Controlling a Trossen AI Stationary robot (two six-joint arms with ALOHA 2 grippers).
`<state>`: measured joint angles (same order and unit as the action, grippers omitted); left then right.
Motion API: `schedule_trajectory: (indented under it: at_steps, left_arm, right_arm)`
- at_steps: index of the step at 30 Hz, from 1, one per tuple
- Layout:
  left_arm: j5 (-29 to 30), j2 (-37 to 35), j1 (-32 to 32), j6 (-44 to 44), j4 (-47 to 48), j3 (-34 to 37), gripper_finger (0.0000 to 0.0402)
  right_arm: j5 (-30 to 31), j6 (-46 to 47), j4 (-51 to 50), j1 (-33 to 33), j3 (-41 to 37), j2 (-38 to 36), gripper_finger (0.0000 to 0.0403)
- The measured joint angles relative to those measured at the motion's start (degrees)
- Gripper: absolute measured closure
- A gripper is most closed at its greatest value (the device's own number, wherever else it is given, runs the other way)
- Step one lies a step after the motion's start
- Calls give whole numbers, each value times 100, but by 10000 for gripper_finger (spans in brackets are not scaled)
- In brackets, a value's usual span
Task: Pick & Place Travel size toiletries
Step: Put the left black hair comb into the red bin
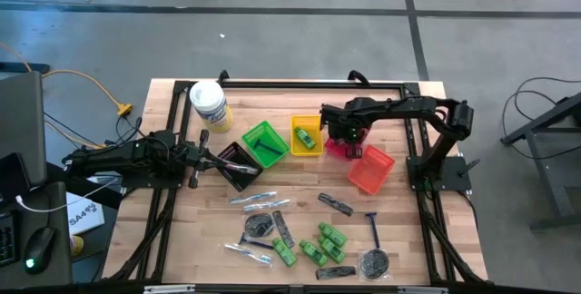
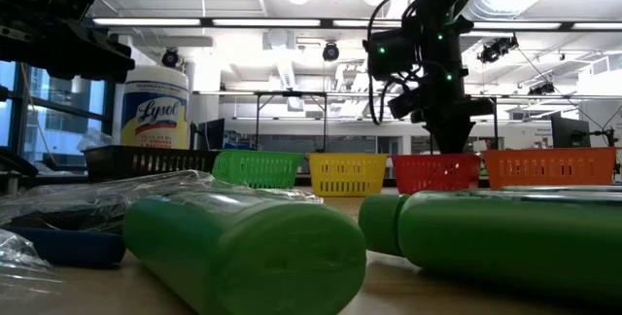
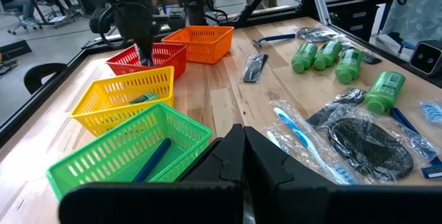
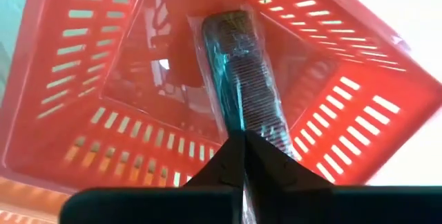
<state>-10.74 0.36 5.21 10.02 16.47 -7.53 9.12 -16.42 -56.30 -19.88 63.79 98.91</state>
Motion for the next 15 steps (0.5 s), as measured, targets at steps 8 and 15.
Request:
schedule_trajectory:
  at_steps: [8, 15]
  left_arm:
    - [0, -2, 0, 0, 0, 0, 402]
    - [2, -2, 1, 0, 0, 0, 402]
  right_arm:
    - [532, -60, -6, 223, 0, 0, 401]
    - [668, -191, -6, 274, 5, -51, 401]
